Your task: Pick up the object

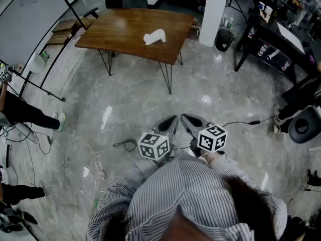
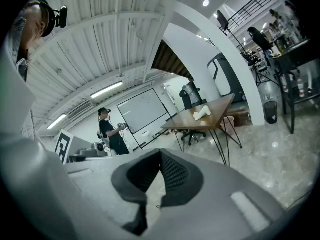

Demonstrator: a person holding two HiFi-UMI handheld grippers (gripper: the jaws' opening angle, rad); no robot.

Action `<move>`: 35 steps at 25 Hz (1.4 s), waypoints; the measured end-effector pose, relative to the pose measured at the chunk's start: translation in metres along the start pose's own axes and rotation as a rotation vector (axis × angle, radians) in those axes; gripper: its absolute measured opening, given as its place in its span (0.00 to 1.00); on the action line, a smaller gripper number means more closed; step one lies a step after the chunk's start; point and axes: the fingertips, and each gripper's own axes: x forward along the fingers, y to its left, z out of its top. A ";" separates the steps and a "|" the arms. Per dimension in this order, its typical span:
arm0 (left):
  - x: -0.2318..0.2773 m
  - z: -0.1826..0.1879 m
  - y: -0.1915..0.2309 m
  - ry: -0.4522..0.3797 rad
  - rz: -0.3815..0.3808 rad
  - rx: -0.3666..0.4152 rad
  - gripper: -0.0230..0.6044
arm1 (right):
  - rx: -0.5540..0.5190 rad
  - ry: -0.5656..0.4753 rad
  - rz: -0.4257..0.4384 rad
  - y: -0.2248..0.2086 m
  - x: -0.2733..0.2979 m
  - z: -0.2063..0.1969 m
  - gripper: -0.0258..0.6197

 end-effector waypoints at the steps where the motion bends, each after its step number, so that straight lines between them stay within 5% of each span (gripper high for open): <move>1: 0.002 -0.001 -0.002 0.004 -0.002 0.006 0.04 | 0.002 0.001 0.000 -0.001 0.000 0.000 0.04; 35: -0.005 -0.012 0.027 -0.061 0.195 -0.123 0.04 | 0.059 -0.020 0.035 -0.027 -0.021 -0.002 0.04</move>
